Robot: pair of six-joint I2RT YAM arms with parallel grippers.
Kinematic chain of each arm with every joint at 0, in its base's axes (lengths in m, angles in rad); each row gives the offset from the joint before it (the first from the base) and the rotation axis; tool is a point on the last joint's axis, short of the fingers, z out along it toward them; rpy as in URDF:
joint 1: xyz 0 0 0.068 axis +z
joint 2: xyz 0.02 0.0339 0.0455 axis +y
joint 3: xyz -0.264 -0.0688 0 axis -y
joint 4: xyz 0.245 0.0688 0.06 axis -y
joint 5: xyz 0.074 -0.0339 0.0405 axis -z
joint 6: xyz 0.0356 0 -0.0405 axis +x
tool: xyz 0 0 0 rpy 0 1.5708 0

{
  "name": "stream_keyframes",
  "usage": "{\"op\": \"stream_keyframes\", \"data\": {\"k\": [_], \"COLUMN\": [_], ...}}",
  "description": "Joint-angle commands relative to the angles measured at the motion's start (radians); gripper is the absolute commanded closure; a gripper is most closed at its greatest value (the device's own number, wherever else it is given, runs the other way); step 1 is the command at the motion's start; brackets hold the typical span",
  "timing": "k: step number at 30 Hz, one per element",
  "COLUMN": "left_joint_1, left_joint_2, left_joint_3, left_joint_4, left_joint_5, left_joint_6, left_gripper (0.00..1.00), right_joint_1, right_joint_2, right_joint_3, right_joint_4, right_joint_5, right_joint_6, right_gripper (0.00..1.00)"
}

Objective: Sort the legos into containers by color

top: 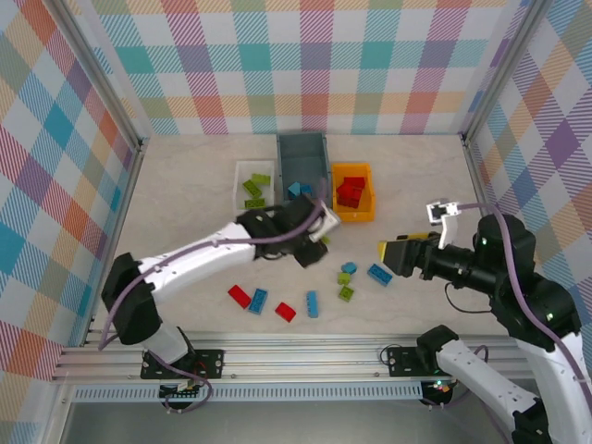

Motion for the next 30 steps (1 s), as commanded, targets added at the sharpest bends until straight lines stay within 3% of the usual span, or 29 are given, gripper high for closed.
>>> {"op": "stream_keyframes", "data": {"k": [1,6,11,14,18,25,28,30], "left_joint_1": [0.128,0.292,0.354,0.382,0.419,0.455,0.461,0.463], "left_joint_2": [0.001,0.081,0.249,0.353,0.486,0.667,0.714,0.724], "left_joint_3": [0.006,0.051,0.187,0.276,0.421,0.649,0.701,0.71], "left_joint_4": [-0.047,-0.028,-0.056,-0.071,-0.108,-0.158,-0.167,-0.171], "left_joint_5": [-0.039,-0.063,-0.095,-0.115,-0.123,-0.074,-0.05,-0.032], "left_joint_6": [-0.13,-0.228,-0.265,-0.277,-0.277,-0.247,-0.228,-0.221], "left_gripper": [0.73,0.72,0.72,0.72,0.72,0.68,0.63,0.53], "right_joint_1": [0.023,0.212,0.437,0.516,0.536,0.536,0.535,0.536], "right_joint_2": [0.071,0.165,0.356,0.464,0.543,0.536,0.525,0.525], "right_joint_3": [-0.033,-0.122,-0.162,-0.157,-0.136,-0.157,-0.166,-0.169], "right_joint_4": [0.089,0.319,0.556,0.67,0.723,0.722,0.715,0.712], "right_joint_5": [-0.084,0.197,0.505,0.644,0.687,0.689,0.69,0.687], "right_joint_6": [-0.079,-0.125,-0.19,-0.194,-0.145,-0.114,-0.108,-0.1], "right_gripper": [0.25,0.25,0.25,0.25,0.25,0.25,0.25,0.25]}}
